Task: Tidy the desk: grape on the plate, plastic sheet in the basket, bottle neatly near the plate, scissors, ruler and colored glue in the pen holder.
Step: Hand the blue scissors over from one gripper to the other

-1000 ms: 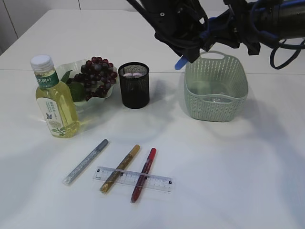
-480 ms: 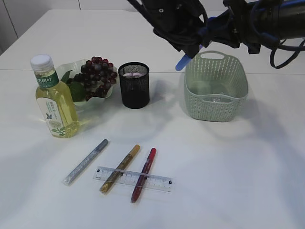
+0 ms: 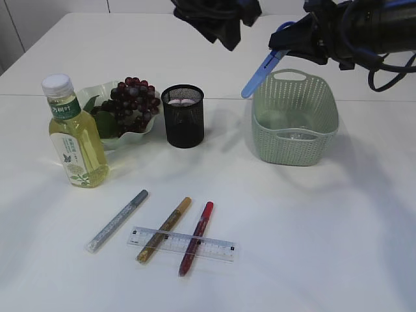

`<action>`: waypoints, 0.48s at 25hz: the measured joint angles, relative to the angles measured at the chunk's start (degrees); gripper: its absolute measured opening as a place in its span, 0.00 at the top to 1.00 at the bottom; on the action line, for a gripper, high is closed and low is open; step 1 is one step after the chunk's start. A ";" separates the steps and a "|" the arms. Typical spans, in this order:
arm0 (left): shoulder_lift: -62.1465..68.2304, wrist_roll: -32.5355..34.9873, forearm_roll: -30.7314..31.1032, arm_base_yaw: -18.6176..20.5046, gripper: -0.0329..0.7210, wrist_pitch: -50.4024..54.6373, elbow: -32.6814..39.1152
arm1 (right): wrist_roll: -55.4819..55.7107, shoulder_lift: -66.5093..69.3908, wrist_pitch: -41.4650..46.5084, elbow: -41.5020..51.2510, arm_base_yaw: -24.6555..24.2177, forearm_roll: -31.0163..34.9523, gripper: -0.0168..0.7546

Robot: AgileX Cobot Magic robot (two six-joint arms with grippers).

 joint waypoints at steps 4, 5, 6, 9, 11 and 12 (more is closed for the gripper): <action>-2.09 -0.11 1.06 1.76 0.61 0.72 0.00 | -2.99 0.00 0.11 -1.49 1.04 -0.39 0.87; -2.58 -0.11 1.48 2.09 0.61 0.97 0.00 | -4.17 0.00 0.21 -2.02 1.69 -0.50 0.87; -3.13 -0.11 1.88 2.28 0.61 1.33 0.00 | -5.23 0.00 0.21 -2.49 2.34 -0.73 0.87; -4.78 -0.11 3.61 3.32 0.61 2.53 -0.09 | -6.92 0.00 -0.73 -4.26 4.82 -2.32 0.87; -5.67 -0.21 4.98 3.61 0.61 3.55 -0.09 | -7.41 0.00 -2.62 -5.50 6.29 -3.65 0.87; -5.97 -0.21 5.89 3.62 0.61 3.85 -0.09 | -8.04 0.00 -3.92 -6.02 7.06 -4.17 0.87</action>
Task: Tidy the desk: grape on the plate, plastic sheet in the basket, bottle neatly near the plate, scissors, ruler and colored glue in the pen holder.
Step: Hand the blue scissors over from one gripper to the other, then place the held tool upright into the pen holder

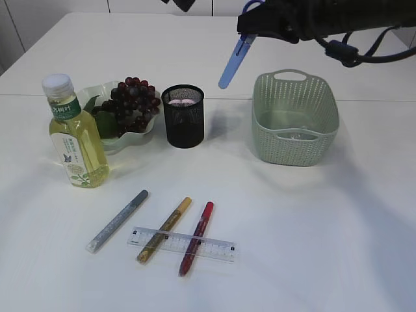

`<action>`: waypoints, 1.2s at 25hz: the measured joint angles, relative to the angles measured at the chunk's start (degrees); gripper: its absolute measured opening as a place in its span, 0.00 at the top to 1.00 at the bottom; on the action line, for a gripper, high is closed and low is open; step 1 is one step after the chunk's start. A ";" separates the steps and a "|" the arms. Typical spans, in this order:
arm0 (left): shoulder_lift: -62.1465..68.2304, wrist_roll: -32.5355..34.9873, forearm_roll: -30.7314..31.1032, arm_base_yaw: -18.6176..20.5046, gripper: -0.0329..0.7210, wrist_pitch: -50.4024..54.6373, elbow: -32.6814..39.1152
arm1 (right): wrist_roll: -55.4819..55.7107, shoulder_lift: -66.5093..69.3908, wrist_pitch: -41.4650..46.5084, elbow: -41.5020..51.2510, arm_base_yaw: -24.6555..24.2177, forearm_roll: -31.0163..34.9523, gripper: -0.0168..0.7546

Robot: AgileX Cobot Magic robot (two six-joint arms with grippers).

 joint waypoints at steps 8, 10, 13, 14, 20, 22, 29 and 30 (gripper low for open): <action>-3.07 -1.18 3.43 0.00 0.61 2.24 0.00 | -3.72 0.46 -10.81 -3.83 6.30 -4.40 0.87; -3.70 -1.52 3.53 0.00 0.61 2.37 0.00 | -3.93 1.30 -12.49 -4.81 7.59 -5.10 0.87; -4.46 -1.64 4.02 0.00 0.61 2.37 0.00 | -4.07 3.80 -14.15 -6.17 8.92 -6.58 0.87; -4.73 -1.68 4.52 0.00 0.61 2.37 0.00 | -4.07 4.84 -14.57 -6.59 9.24 -6.85 0.87; -6.42 -2.34 7.40 0.00 0.61 2.55 0.00 | -4.10 10.46 -15.26 -12.56 9.64 -7.95 0.87; -6.93 -2.38 7.76 0.00 0.61 2.64 0.00 | -4.20 12.38 -15.30 -15.06 9.64 -8.06 0.87; -7.44 -2.50 9.28 0.00 0.62 2.64 0.00 | -5.61 19.27 -17.15 -22.96 9.64 -8.06 0.87; -7.44 -2.50 9.57 0.00 0.62 2.64 0.00 | -6.05 20.19 -17.28 -24.11 9.67 -8.06 0.87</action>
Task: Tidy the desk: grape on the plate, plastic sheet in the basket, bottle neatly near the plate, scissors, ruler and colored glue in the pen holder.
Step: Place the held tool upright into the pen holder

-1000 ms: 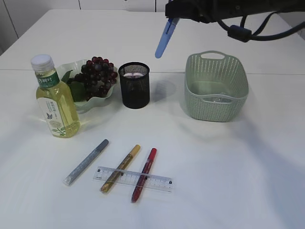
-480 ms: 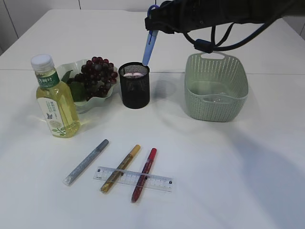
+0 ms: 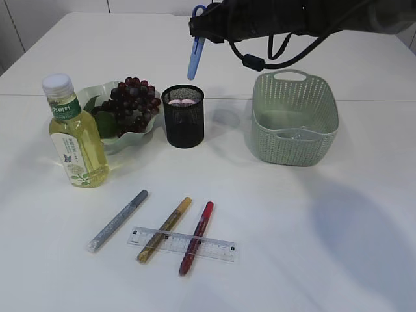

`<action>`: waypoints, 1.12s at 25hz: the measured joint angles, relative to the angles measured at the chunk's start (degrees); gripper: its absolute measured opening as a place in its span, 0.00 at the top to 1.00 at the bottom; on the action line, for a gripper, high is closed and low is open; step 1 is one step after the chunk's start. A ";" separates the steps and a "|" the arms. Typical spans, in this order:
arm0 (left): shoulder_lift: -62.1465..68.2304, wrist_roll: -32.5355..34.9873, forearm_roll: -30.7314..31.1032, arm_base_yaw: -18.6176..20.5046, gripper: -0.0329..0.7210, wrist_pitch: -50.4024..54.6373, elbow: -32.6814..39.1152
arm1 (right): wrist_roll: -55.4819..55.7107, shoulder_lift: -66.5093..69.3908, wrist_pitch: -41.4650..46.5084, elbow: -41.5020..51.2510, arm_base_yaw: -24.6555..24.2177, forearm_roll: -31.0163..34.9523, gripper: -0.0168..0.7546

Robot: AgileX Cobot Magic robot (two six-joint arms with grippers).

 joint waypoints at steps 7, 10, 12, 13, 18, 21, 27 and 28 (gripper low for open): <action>-0.04 0.00 0.95 0.00 0.62 0.00 0.00 | -3.69 6.72 -0.64 -6.52 0.10 0.11 0.87; -0.04 0.00 1.09 0.00 0.62 0.00 0.00 | -4.70 8.28 -0.64 -8.04 0.10 0.22 0.87; -0.04 0.00 1.12 0.00 0.62 0.00 0.00 | -5.17 9.26 -0.76 -8.87 0.46 0.22 0.87; -0.04 0.00 1.12 0.00 0.62 0.00 0.00 | -5.95 9.61 -0.90 -9.15 0.60 0.32 0.87; -0.04 0.00 1.34 0.00 0.62 0.00 0.00 | -7.57 11.06 -1.49 -9.24 2.16 0.29 0.87; -0.04 0.00 1.34 0.00 0.62 0.00 0.00 | -7.70 11.06 -2.01 -9.38 2.29 0.29 0.87; -0.04 0.00 1.34 0.00 0.62 0.00 0.00 | -7.70 11.06 -2.37 -9.41 2.29 -0.15 0.86; -0.04 0.00 1.34 0.00 0.62 0.00 0.00 | -7.70 11.06 -2.37 -9.41 2.29 -0.15 0.86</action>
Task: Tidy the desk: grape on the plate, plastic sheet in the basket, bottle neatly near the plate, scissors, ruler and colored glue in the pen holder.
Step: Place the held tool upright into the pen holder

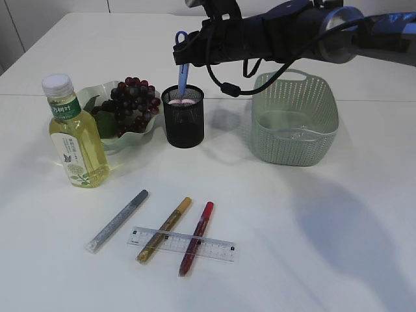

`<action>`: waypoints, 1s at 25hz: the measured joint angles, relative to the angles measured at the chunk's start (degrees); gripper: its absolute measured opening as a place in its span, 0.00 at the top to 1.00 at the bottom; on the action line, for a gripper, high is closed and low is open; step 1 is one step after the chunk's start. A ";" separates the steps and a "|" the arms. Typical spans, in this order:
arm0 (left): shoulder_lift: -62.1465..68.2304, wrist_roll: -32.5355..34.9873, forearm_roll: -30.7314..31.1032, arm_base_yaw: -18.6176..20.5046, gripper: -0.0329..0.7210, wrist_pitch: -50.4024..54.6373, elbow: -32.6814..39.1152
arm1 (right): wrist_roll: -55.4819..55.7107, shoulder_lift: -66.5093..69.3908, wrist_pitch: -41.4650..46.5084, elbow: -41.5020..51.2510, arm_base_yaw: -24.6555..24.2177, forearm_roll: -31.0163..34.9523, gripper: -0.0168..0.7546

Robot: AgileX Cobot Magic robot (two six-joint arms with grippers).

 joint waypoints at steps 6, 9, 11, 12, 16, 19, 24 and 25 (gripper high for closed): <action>0.00 0.00 0.00 0.00 0.62 0.00 0.00 | -0.11 0.00 0.00 0.00 0.00 -0.25 0.84; 0.00 0.00 0.00 0.00 0.62 0.00 0.00 | 0.01 0.00 0.00 0.00 0.00 -1.35 0.80; 0.00 0.00 0.00 0.00 0.62 0.00 0.00 | 0.47 0.00 0.00 0.00 0.00 -2.67 0.78; 0.00 0.00 0.00 0.00 0.62 0.00 0.00 | 0.56 0.00 0.00 0.00 0.00 -3.05 0.77; 0.00 0.00 0.00 0.00 0.62 0.00 0.00 | 0.85 0.00 0.00 0.00 0.00 -3.57 0.72; 0.00 0.00 0.00 0.00 0.62 -0.23 0.00 | 2.37 0.00 0.21 0.00 0.00 -4.11 0.68; 0.00 0.00 0.00 0.00 0.62 -0.56 0.00 | 12.06 -0.49 4.58 0.00 0.00 -14.22 0.67; 0.00 0.00 0.00 0.00 0.62 -0.85 0.00 | 14.49 -0.96 5.91 0.00 -0.12 -17.41 0.67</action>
